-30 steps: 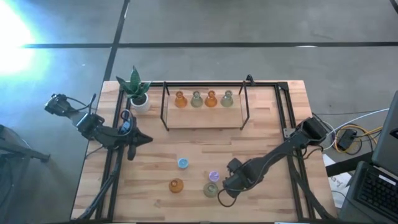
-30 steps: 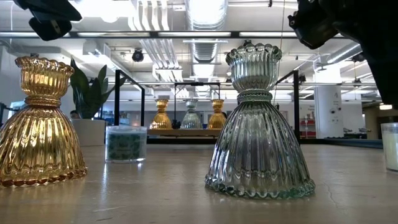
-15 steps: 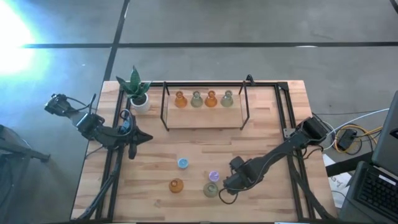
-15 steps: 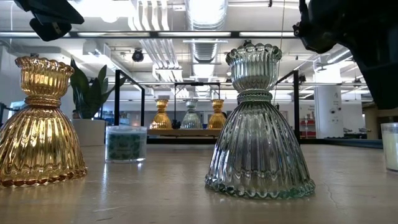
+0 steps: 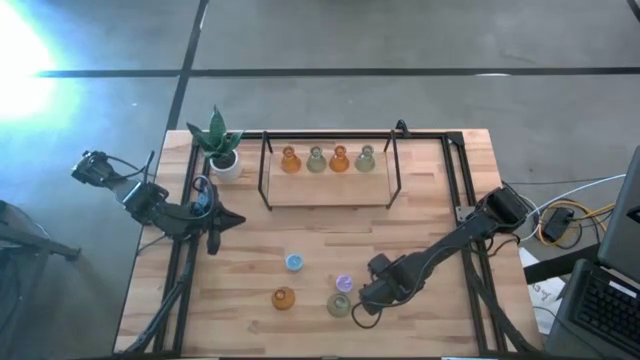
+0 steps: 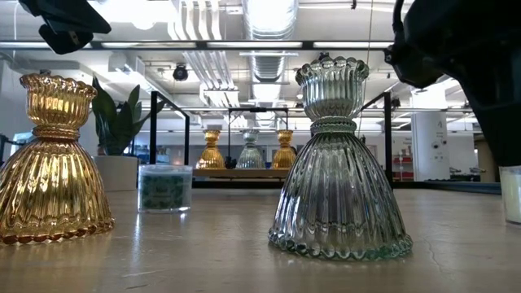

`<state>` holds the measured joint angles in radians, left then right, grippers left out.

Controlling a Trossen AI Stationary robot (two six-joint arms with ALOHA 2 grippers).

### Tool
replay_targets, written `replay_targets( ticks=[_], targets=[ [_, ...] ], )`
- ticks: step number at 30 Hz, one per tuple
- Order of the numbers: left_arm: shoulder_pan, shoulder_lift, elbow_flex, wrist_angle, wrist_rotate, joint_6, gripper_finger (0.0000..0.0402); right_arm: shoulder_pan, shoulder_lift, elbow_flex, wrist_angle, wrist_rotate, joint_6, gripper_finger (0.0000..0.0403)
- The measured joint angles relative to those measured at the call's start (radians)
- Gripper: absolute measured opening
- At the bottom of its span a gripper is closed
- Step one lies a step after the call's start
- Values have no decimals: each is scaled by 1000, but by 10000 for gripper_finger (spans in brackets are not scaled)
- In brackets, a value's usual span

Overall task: Pick & Place candle stick holders
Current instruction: Put the yellow candle on the shelf

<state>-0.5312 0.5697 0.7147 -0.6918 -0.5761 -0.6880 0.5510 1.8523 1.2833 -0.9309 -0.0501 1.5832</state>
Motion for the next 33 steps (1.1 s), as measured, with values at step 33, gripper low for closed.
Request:
replay_targets(
  ticks=[33],
  targets=[
    [1, -4, 0, 2, 1, -20, 12, 2, 2, -108, 120, -109, -210, 368]
  ],
)
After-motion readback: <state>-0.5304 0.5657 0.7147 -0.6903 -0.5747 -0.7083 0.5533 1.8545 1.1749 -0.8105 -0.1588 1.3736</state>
